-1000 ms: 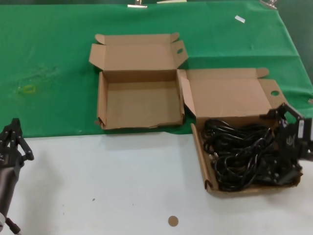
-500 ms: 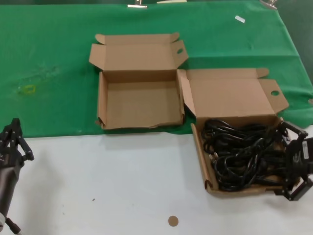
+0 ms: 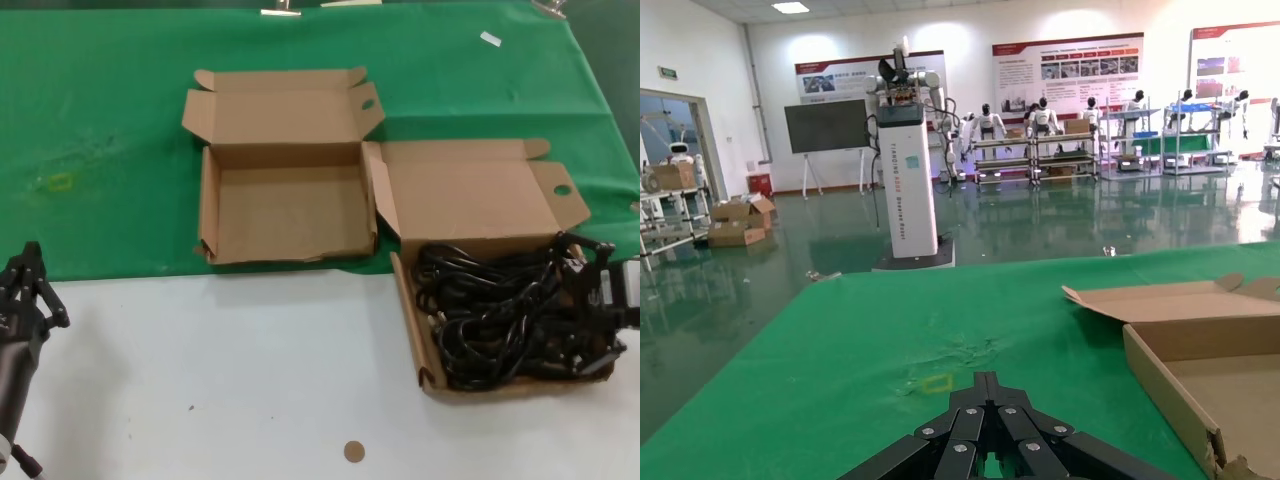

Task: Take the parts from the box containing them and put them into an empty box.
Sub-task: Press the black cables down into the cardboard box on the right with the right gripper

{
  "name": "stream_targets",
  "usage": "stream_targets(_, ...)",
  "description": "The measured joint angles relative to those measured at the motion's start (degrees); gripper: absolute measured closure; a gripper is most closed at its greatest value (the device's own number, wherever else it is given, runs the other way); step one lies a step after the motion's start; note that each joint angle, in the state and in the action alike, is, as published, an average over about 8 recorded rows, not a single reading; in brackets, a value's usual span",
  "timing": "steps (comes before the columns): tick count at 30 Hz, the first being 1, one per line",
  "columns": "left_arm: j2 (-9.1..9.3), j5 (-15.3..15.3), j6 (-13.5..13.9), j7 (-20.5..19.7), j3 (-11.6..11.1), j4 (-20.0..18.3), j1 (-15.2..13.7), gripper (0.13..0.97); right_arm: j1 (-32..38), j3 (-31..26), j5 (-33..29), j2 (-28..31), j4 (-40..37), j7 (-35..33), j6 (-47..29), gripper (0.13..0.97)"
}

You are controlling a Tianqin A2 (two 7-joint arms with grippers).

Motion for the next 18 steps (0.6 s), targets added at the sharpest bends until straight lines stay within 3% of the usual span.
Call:
stream_targets(7, 0.00, 0.0, 0.0, 0.0, 0.0, 0.0, 0.0, 0.953, 2.4, -0.5, -2.3, -2.6, -2.8, -1.4, -1.1, 0.323)
stream_targets(15, 0.00, 0.0, 0.0, 0.0, 0.0, 0.0, 0.0, 0.953, 3.2, -0.9, -3.9, -3.5, -3.9, -1.4, -2.9, 0.525)
stream_targets(18, 0.00, 0.0, 0.0, 0.0, 0.0, 0.0, 0.0, 0.953, 3.2, -0.9, -4.2, -3.5, -3.9, -1.2, -3.4, 0.525)
